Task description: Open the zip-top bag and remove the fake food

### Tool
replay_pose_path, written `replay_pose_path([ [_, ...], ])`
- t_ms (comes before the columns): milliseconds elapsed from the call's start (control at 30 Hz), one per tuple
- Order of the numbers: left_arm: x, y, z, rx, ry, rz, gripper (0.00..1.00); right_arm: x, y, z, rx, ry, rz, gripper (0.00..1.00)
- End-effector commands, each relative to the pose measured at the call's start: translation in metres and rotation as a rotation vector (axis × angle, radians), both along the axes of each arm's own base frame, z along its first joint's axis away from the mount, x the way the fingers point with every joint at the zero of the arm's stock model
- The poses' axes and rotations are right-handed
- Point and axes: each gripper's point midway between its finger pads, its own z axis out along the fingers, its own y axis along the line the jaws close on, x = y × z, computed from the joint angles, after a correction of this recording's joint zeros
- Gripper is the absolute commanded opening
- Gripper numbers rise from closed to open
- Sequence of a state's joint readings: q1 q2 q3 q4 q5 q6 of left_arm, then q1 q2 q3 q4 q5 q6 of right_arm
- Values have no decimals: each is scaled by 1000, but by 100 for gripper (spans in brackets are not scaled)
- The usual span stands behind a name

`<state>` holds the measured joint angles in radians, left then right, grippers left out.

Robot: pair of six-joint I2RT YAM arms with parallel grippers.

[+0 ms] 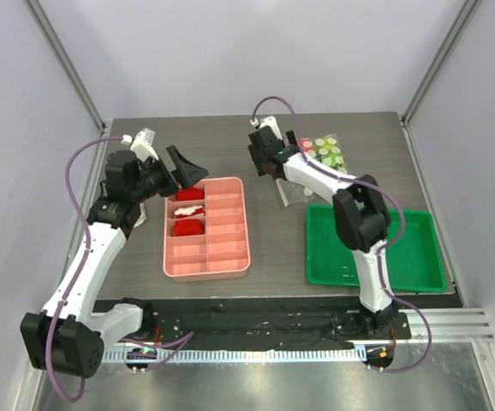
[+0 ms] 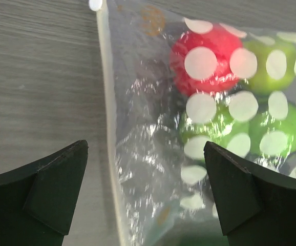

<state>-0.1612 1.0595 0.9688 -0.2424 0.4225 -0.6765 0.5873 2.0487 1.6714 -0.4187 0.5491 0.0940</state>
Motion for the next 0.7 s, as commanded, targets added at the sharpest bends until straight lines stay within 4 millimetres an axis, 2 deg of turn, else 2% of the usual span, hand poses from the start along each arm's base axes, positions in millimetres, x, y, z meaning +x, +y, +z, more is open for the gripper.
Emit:
replay_pose_path([
  [0,-12,-22,23,-95,-20,-146,99,34,-6,-2,-243,-84,-53,100],
  [67,-15,-29,27,-138,-36,-177,97,41,-11,-4,-318,-94,-78,100],
  [100,-16,-28,29,-142,-41,-173,96,43,-10,-16,-340,-83,-78,100],
  [233,-18,-23,31,-133,-53,-138,94,47,-13,-28,-381,-98,-83,97],
  [333,-22,-22,36,-142,-66,-136,94,49,-15,-44,-418,-90,-77,82],
  [433,-24,-22,41,-156,-75,-132,93,50,-18,-41,-442,-95,-84,55],
  [467,-23,-22,42,-158,-78,-127,93,49,-17,-40,-439,-99,-82,40],
  [533,-22,-23,43,-165,-80,-126,93,50,-16,-29,-419,-117,-75,25],
  [567,-20,-22,43,-168,-78,-120,93,51,-14,-14,-399,-140,-73,11],
  [633,-16,-26,39,-176,-64,-124,91,51,-11,1,-372,-154,-47,2],
  [667,-13,-27,41,-180,-70,-124,91,49,-6,19,-337,-169,-8,2],
])
